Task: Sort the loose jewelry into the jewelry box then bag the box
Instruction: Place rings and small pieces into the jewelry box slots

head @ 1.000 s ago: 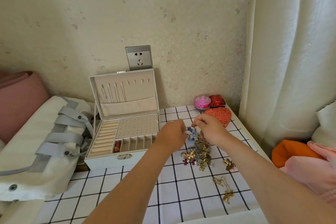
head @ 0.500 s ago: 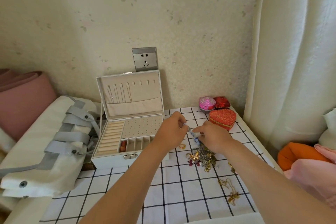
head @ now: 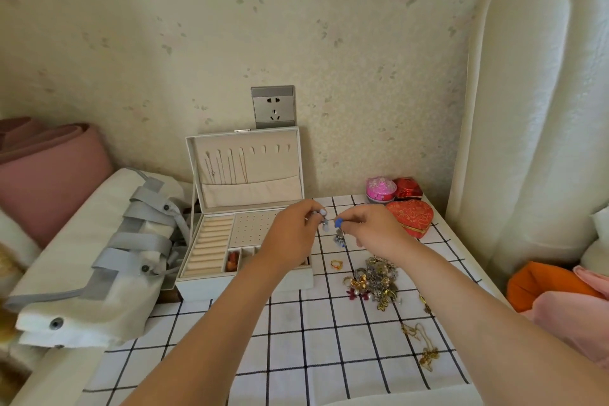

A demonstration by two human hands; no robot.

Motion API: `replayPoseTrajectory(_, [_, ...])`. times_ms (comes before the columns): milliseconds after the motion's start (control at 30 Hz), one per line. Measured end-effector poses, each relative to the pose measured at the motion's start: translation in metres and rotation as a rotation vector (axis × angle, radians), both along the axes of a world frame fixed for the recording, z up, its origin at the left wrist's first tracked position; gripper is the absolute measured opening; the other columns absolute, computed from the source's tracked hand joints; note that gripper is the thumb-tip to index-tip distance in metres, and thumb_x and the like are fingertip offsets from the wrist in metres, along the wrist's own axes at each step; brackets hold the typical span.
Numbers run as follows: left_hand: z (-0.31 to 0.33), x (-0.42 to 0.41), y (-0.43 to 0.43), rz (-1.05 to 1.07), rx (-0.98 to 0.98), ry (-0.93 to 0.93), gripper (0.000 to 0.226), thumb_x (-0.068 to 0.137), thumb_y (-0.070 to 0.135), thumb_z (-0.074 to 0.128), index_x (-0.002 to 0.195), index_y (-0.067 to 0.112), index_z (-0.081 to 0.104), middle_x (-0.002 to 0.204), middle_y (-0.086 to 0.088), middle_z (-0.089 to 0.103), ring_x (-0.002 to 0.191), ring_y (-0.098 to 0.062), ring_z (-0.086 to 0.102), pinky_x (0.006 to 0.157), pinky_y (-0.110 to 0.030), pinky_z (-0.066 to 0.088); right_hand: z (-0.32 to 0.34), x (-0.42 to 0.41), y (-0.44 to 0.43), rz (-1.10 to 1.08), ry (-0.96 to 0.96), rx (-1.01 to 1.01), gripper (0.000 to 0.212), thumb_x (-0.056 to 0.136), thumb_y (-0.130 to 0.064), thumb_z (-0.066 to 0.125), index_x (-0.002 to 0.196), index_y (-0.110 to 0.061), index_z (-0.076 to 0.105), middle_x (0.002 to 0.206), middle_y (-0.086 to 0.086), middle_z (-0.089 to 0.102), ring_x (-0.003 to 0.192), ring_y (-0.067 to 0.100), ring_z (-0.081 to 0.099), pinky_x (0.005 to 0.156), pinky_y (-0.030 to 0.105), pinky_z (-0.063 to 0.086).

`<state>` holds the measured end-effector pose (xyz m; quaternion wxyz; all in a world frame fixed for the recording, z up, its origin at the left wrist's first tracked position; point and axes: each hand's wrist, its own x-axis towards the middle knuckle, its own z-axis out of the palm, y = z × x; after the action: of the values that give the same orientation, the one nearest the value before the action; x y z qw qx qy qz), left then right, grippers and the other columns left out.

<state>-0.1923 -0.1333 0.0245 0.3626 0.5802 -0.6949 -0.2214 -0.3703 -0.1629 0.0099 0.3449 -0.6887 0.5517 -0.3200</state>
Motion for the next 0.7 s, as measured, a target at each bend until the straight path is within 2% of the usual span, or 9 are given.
replayPoseTrajectory(100, [0.006, 0.018, 0.014, 0.064, 0.069, 0.08, 0.019, 0.101, 0.018, 0.045, 0.096, 0.025, 0.062, 0.085, 0.01, 0.067, 0.077, -0.016, 0.064, 0.07, -0.029, 0.051, 0.013, 0.017, 0.006, 0.01, -0.11, 0.043, 0.013, 0.095, -0.013, 0.065, 0.1, -0.018, 0.075, 0.078, 0.0, 0.07, 0.053, 0.011, 0.056, 0.049, 0.016, 0.045])
replayPoseTrajectory(167, [0.011, 0.032, 0.024, 0.111, 0.156, 0.185, 0.024, 0.1, 0.013, 0.041, 0.092, 0.021, 0.062, 0.078, 0.009, 0.067, 0.069, -0.019, 0.06, 0.065, -0.034, 0.05, 0.017, 0.031, 0.009, 0.031, -0.142, 0.063, 0.012, 0.094, -0.012, 0.065, 0.096, -0.02, 0.074, 0.072, -0.001, 0.066, 0.056, 0.013, 0.058, 0.043, 0.017, 0.042])
replayPoseTrajectory(267, [0.019, 0.057, 0.036, 0.149, 0.307, 0.343, 0.028, 0.099, 0.007, 0.038, 0.089, 0.015, 0.062, 0.071, 0.001, 0.064, 0.061, -0.015, 0.054, 0.064, -0.032, 0.048, 0.02, 0.054, 0.01, 0.072, -0.126, 0.06, 0.013, 0.094, -0.016, 0.065, 0.095, -0.025, 0.074, 0.079, 0.004, 0.069, 0.059, 0.01, 0.06, 0.044, 0.024, 0.045])
replayPoseTrajectory(367, [0.022, 0.082, 0.045, 0.151, 0.359, 0.42, 0.028, 0.098, 0.003, 0.037, 0.088, 0.011, 0.062, 0.08, -0.008, 0.066, 0.061, -0.013, 0.053, 0.06, -0.027, 0.048, 0.022, 0.079, 0.009, 0.082, -0.087, 0.043, 0.014, 0.096, -0.016, 0.063, 0.103, -0.02, 0.074, 0.078, 0.001, 0.067, 0.055, 0.009, 0.058, 0.044, 0.016, 0.041])
replayPoseTrajectory(433, [0.021, 0.097, 0.048, 0.161, 0.367, 0.468, 0.025, 0.099, 0.006, 0.041, 0.088, 0.01, 0.063, 0.077, -0.006, 0.065, 0.061, -0.013, 0.052, 0.059, -0.025, 0.048, 0.021, 0.095, 0.007, 0.083, -0.073, 0.034, 0.014, 0.097, -0.016, 0.062, 0.104, -0.022, 0.073, 0.085, 0.001, 0.07, 0.057, 0.009, 0.059, 0.048, 0.014, 0.043])
replayPoseTrajectory(567, [0.013, 0.124, 0.05, 0.177, 0.298, 0.398, 0.01, 0.092, 0.016, 0.06, 0.086, 0.015, 0.068, 0.078, -0.002, 0.067, 0.069, -0.013, 0.059, 0.069, -0.033, 0.057, 0.011, 0.119, 0.002, 0.095, -0.04, 0.015, 0.017, 0.097, -0.018, 0.061, 0.108, -0.023, 0.074, 0.091, -0.004, 0.071, 0.06, 0.004, 0.058, 0.063, 0.021, 0.046])
replayPoseTrajectory(633, [0.009, 0.133, 0.05, 0.188, 0.256, 0.351, 0.009, 0.089, 0.014, 0.065, 0.085, 0.02, 0.07, 0.086, -0.007, 0.069, 0.072, -0.015, 0.061, 0.077, -0.04, 0.058, 0.007, 0.128, 0.0, 0.097, -0.033, -0.004, 0.018, 0.097, -0.017, 0.061, 0.109, -0.02, 0.074, 0.087, -0.008, 0.07, 0.064, 0.001, 0.057, 0.064, 0.021, 0.045])
replayPoseTrajectory(700, [0.008, 0.138, 0.049, 0.185, 0.243, 0.319, 0.011, 0.089, 0.015, 0.066, 0.091, 0.026, 0.068, 0.094, -0.007, 0.069, 0.078, -0.016, 0.063, 0.081, -0.04, 0.058, 0.002, 0.135, -0.001, 0.083, -0.017, -0.021, 0.016, 0.097, -0.018, 0.062, 0.106, -0.019, 0.074, 0.087, -0.009, 0.07, 0.07, 0.001, 0.058, 0.062, 0.018, 0.047])
